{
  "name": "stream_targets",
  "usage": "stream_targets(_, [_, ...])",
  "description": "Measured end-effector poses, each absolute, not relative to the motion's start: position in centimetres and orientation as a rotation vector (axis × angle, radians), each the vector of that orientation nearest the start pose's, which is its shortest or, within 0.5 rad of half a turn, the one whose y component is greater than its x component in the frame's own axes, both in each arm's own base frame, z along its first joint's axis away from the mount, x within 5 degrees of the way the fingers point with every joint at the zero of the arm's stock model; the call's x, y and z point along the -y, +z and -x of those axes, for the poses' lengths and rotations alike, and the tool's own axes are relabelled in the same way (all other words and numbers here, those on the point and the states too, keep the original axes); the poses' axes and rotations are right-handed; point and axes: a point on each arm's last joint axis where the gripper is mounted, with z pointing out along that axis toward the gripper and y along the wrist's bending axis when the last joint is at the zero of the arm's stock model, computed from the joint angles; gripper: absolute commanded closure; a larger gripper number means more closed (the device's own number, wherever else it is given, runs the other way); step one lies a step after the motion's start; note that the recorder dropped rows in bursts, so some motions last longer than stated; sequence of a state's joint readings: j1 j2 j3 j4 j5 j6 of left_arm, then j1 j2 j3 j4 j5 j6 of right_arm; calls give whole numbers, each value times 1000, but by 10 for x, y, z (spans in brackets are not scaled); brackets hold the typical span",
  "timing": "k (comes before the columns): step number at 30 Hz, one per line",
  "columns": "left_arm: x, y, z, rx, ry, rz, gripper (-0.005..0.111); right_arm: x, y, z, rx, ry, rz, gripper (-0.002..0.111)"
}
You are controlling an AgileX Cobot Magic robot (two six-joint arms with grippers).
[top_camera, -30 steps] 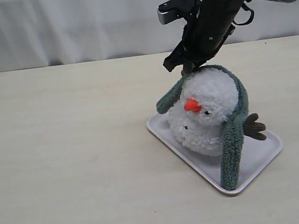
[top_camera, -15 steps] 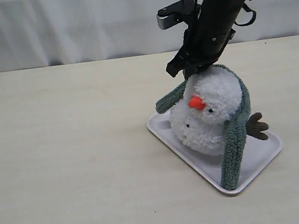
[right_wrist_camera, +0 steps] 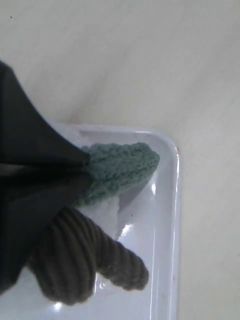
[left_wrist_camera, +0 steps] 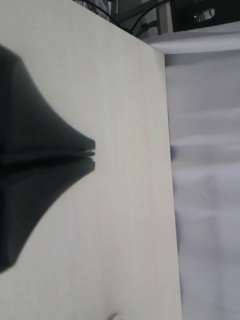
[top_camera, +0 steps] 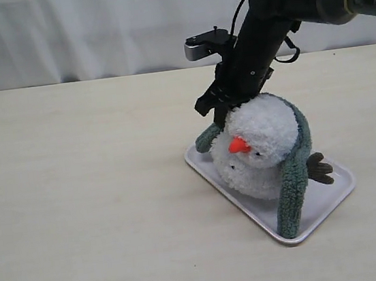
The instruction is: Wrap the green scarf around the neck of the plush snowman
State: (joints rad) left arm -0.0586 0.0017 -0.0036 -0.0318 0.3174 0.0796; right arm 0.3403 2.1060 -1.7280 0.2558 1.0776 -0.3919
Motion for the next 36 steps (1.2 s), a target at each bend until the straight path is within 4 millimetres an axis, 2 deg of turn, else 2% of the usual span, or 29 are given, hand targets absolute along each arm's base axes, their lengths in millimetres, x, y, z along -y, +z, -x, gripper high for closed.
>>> stream_targets(4, [4, 186, -54, -1796, -16, -104, 107, -167, 218, -410, -2725, 334, 945, 87])
stream_targets(7, [4, 186, -54, -1796, -16, -104, 107, -166, 235, -408, -2678, 328, 951, 74])
stream_targets(9, [4, 186, -54, -1796, -16, -104, 107, -165, 251, -405, -2639, 321, 944, 69])
stream_targets(13, [4, 186, -54, -1796, -16, -104, 107, -159, 281, -399, -2586, 259, 894, 68])
stream_targets(16, [4, 186, -54, -1796, -16, -104, 107, -145, 297, -398, -2588, 93, 779, 68])
stream_targets(19, [4, 186, -54, -1796, -16, -104, 107, -125, 305, -400, -2618, -75, 629, 68])
stream_targets(23, [4, 186, -54, -1796, -16, -104, 107, -88, 302, -406, -2705, -110, 469, 68])
stream_targets(27, [4, 186, -54, -1796, -16, -104, 107, -51, 285, -407, -2789, 49, 394, 68])
stream_targets(32, [4, 186, -54, -1796, -16, -104, 107, -33, 254, -397, -2834, 292, 500, 68])
stream_targets(36, [4, 186, -54, -1796, -16, -104, 107, -31, 240, -395, -2804, 330, 545, 68])
